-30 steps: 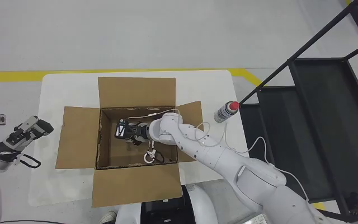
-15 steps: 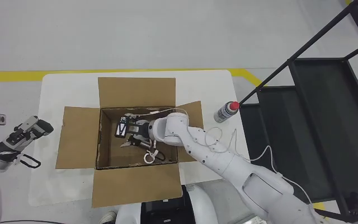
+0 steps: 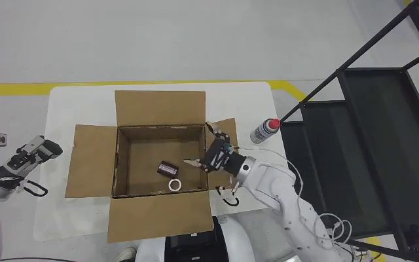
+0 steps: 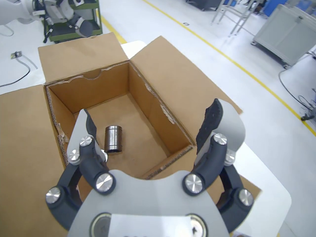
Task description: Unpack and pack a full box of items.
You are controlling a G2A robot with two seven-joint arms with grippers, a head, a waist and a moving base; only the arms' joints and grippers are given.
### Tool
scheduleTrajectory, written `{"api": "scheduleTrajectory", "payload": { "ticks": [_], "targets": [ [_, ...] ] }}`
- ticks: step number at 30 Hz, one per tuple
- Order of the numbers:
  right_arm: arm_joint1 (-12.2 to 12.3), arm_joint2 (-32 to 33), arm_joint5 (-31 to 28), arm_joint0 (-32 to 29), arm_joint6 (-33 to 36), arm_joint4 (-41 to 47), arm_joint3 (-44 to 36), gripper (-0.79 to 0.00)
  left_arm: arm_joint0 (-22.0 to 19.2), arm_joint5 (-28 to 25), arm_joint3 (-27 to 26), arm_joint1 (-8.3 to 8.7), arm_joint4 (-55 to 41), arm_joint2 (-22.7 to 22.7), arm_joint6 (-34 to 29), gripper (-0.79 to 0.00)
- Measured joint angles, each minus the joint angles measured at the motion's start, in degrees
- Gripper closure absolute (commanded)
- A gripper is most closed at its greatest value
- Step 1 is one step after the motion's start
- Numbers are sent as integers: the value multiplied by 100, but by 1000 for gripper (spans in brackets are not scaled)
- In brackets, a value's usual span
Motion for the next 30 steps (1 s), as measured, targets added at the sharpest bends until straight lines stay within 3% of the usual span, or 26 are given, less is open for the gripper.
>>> {"api": "scheduleTrajectory", "payload": {
  "ticks": [5,11,25,30],
  "targets": [
    [72,720,832,-955,-1350,-252,-51,-785,0,0,0,0,0,0,0,-785],
    [65,994,1707,-1535,-2366,-96,75,-785,0,0,0,0,0,0,0,-785],
    [62,998,1654,-1527,-2370,-98,108,-785,0,0,0,0,0,0,0,-785],
    [54,1597,2091,-1426,-2300,888,581,-785,0,0,0,0,0,0,0,-785]
  ]
}}
